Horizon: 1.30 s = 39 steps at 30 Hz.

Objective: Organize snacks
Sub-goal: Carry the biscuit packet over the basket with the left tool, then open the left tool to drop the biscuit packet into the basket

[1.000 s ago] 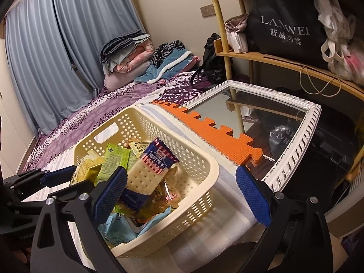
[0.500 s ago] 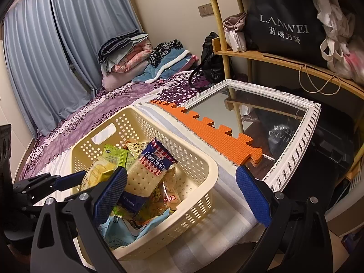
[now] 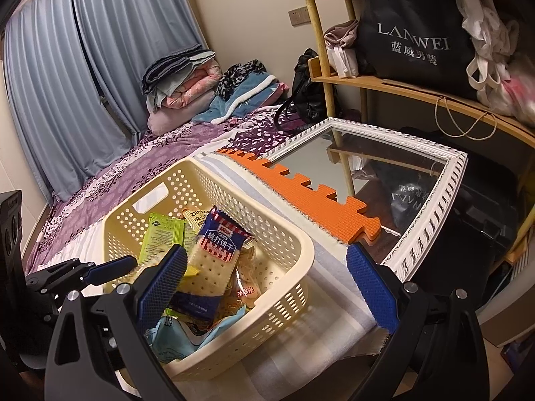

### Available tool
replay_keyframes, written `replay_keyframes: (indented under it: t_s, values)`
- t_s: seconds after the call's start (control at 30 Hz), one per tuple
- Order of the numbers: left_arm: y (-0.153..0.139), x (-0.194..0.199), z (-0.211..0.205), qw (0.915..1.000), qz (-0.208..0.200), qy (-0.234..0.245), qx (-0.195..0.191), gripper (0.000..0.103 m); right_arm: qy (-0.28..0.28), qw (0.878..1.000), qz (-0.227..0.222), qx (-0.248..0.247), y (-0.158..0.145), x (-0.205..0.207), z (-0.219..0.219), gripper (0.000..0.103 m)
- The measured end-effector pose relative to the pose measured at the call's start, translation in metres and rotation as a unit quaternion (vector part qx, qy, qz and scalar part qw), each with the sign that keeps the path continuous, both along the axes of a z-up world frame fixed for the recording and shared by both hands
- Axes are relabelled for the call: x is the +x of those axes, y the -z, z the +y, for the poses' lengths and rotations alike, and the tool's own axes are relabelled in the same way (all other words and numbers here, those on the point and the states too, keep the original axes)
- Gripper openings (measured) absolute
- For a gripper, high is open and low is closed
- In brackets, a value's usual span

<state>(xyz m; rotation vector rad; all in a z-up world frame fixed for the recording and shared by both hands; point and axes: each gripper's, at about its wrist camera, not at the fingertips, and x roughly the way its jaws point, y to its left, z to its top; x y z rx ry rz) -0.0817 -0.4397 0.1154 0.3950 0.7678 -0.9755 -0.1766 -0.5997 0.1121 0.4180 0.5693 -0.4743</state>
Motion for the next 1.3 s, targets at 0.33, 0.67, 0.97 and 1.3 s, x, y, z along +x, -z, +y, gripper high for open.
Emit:
replay_keyframes:
  t_s: [0.33, 0.67, 0.97, 1.3]
  values:
    - [0.000, -0.002, 0.002, 1.0000, -0.002, -0.001, -0.002, 0.064, -0.001, 1.000, -0.002, -0.001, -0.002, -0.002, -0.001, 0.095]
    - [-0.007, -0.002, 0.008, 0.9997, -0.013, -0.017, -0.006, 0.077, -0.001, 1.000, -0.005, -0.006, -0.006, -0.006, 0.005, 0.095]
    - [-0.013, 0.006, 0.017, 0.9987, -0.025, -0.044, -0.003, 0.089, -0.005, 1.000, -0.008, -0.010, -0.010, -0.008, 0.011, 0.095]
    - [-0.021, 0.003, 0.028, 0.9968, -0.047, -0.064, 0.008, 0.100, -0.011, 1.000, -0.003, -0.013, -0.014, -0.012, 0.017, 0.098]
